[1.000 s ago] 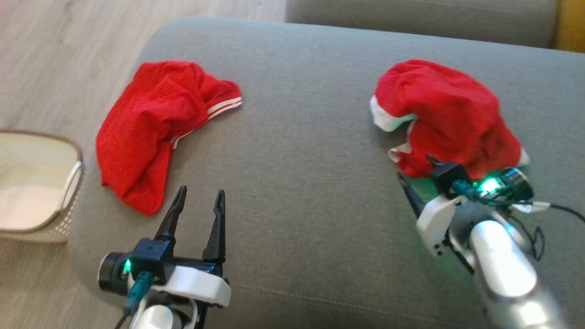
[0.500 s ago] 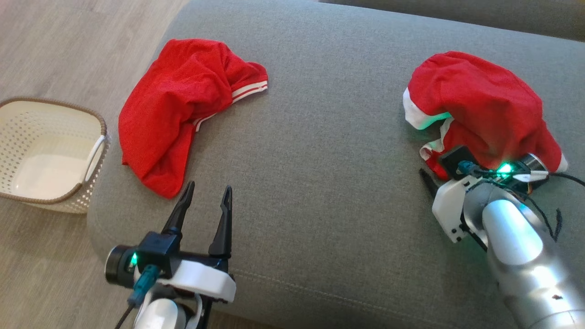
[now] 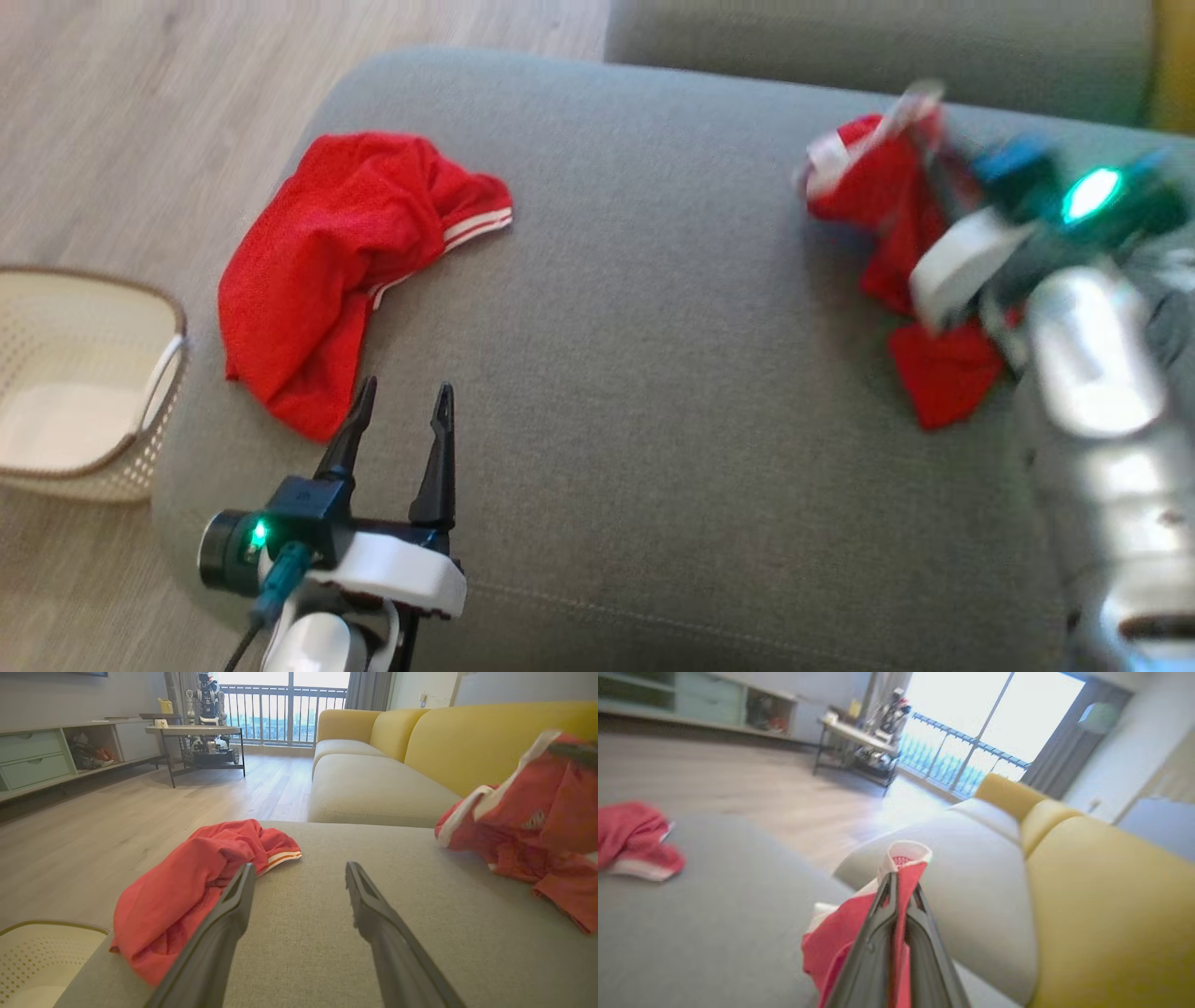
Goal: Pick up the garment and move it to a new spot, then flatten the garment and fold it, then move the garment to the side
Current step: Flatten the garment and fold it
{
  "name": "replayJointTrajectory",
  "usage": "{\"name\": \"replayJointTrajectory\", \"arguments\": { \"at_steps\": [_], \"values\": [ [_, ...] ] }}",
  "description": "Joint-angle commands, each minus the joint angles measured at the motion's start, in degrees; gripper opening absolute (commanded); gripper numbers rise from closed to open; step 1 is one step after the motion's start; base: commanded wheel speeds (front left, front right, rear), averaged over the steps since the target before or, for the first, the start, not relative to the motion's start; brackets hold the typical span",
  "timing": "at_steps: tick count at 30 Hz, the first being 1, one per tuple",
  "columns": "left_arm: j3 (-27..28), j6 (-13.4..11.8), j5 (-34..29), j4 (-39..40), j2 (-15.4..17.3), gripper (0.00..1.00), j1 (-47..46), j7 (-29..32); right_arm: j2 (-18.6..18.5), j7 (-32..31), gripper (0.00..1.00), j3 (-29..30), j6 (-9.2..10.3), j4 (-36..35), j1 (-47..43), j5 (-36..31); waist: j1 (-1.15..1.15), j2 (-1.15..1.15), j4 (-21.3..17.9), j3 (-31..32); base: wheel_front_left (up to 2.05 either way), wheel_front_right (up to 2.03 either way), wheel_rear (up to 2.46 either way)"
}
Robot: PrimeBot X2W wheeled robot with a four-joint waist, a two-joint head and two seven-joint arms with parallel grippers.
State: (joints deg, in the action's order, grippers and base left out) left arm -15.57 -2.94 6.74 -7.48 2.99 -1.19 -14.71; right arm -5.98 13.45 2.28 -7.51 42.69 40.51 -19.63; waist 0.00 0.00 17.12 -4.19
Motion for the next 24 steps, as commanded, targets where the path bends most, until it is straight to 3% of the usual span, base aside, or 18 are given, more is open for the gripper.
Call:
{"name": "replayJointTrajectory", "arguments": {
  "at_steps": [1, 5, 11, 16, 24],
  "values": [
    [2.2, 0.4, -0.5, 1.8, -0.1, 1.00, -1.0, -0.3, -0.5, 0.8, 0.00, 1.0, 0.02, -3.6, 4.7, -0.4, 0.00, 0.00, -1.6, 2.2, 0.00, 0.00, 0.00],
    [2.9, 0.7, -0.7, 2.0, -0.1, 1.00, 0.1, -0.3, -1.8, 0.8, 0.00, 5.7, 0.02, -6.8, 10.9, -2.6, 0.00, 0.00, -2.7, 4.4, 0.00, 0.00, 0.00],
    [3.4, 0.4, -0.2, 2.7, -0.1, 1.00, 1.3, -0.3, -1.3, 1.4, 0.00, 5.4, 0.02, -8.9, 20.4, -4.6, 0.00, 0.00, -3.0, 5.7, 0.00, 0.00, 0.00],
    [3.5, -0.1, 0.4, 3.2, -0.1, 1.00, 2.3, -0.3, -0.5, 1.5, 0.00, -8.1, 0.02, -9.7, 20.2, -0.4, 0.00, 0.00, -3.0, 5.9, 0.00, 0.00, 0.00],
    [3.4, -0.5, 1.0, 2.9, -0.1, 1.00, 3.0, -0.3, -0.2, 1.5, 0.00, -32.3, 0.02, -4.3, 6.3, 16.2, 0.00, 0.00, -3.6, 5.8, 0.00, 0.00, 0.00]
  ]
}}
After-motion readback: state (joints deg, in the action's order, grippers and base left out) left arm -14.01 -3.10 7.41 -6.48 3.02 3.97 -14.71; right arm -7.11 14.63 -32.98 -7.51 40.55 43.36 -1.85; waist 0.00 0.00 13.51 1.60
